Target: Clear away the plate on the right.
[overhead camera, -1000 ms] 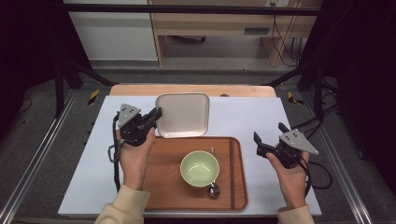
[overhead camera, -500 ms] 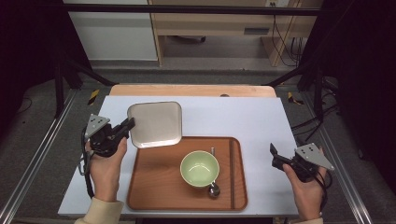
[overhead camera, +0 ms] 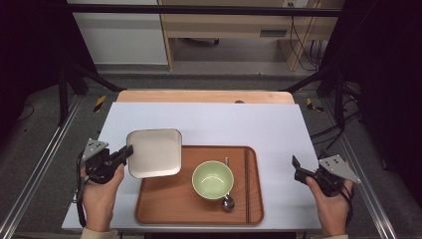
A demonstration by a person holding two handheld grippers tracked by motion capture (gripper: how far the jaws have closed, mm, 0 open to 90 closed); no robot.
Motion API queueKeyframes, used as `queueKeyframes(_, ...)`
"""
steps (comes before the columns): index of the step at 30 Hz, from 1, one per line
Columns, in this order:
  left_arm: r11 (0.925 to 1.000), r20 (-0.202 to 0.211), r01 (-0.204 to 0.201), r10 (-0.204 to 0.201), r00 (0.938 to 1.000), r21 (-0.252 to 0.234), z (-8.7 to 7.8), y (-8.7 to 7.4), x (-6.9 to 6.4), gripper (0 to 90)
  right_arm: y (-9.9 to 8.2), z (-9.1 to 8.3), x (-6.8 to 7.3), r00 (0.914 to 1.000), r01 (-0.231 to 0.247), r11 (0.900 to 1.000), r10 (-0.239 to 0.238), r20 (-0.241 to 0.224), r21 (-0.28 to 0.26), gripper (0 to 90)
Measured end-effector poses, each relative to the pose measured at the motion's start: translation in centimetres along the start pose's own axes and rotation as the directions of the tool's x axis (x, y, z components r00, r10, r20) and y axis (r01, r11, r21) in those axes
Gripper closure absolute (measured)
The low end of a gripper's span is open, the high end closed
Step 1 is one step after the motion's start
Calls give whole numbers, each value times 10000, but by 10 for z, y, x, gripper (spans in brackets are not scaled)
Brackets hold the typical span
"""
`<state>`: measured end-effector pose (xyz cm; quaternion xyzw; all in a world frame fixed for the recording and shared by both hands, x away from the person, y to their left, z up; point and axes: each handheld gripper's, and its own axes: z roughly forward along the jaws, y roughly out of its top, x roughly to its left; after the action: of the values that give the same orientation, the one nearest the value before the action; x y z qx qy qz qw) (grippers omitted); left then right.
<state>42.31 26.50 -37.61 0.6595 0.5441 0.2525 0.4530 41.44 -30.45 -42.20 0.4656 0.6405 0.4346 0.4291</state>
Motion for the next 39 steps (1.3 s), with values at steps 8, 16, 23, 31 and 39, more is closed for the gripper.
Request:
queueKeyframes(8, 9976, -141, 62, -52, 9999, 684, 5, -28, -4, 868, 0, 1, 4, 9997, 211, 9997, -210, -136, 86, 84)
queueKeyframes(16, 9889, 68, 35, -46, 10000, 1489, 23, -44, -4, 888, -2, 5, 9, 9988, 346, 9990, -336, -345, 288, 85)
queueKeyframes(23, 9878, 181, 232, -263, 9995, 1540, 29, -47, -6, 886, -3, 7, 11, 9980, 437, 9983, -418, -470, 392, 85)
queueKeyframes(31, 9810, 362, 349, -425, 9984, 1907, 40, -53, -2, 870, -4, 8, 13, 9972, 488, 9975, -457, -586, 516, 86)
queueKeyframes(39, 9731, 521, 554, -687, 9963, 2234, 49, -59, -5, 873, -5, 9, 14, 9966, 489, 9967, -444, -698, 650, 86)
